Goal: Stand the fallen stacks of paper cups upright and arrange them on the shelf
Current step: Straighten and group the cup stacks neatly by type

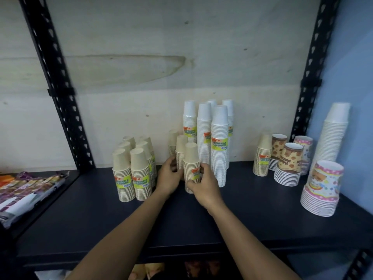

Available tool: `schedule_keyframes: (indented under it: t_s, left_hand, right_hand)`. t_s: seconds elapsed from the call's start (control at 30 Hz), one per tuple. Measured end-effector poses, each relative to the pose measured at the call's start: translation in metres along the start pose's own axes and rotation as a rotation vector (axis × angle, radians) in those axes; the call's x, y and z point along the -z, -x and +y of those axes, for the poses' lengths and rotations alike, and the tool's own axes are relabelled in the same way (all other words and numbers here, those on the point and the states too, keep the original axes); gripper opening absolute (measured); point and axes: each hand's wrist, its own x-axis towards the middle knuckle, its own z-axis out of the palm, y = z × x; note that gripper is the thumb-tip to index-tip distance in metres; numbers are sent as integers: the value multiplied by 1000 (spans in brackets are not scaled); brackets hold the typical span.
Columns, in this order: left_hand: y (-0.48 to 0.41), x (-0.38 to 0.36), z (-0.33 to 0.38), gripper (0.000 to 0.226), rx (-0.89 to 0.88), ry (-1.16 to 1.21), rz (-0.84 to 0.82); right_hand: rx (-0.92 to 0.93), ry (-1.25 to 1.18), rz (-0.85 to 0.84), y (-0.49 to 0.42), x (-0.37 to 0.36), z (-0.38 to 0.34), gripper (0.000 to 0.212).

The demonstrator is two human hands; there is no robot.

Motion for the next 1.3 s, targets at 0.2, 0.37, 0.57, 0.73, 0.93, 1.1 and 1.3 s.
schedule_keyframes:
  t_s: [0.2,0.37,0.57,0.73,0.93,1.1,1.3]
  left_hand:
    - [30,8,15,50,-31,30,17]
    - [62,28,49,51,-105,-9,57]
    - [110,74,76,52,-185,3,160]
    - [141,122,73,51,-189,-7,253]
    - [152,175,47,51,-126,5,234]
    - [152,198,23,51,-67,11,137]
    - [135,215,-4,49,27,37,-1]
  right_hand:
    - [30,-37,55,26,19,-3,57]
    - [71,-51,90,45,35,-21,63]
    - [160,-66,75,69,29,-64,63]
    - [233,-134,54,92,-10,-92,61]
    - [253,-126,54,102,-62,-86,62]
    - [214,-30,54,101,-92,-69,69]
    - [220,79,15,92,-104,-62,70]
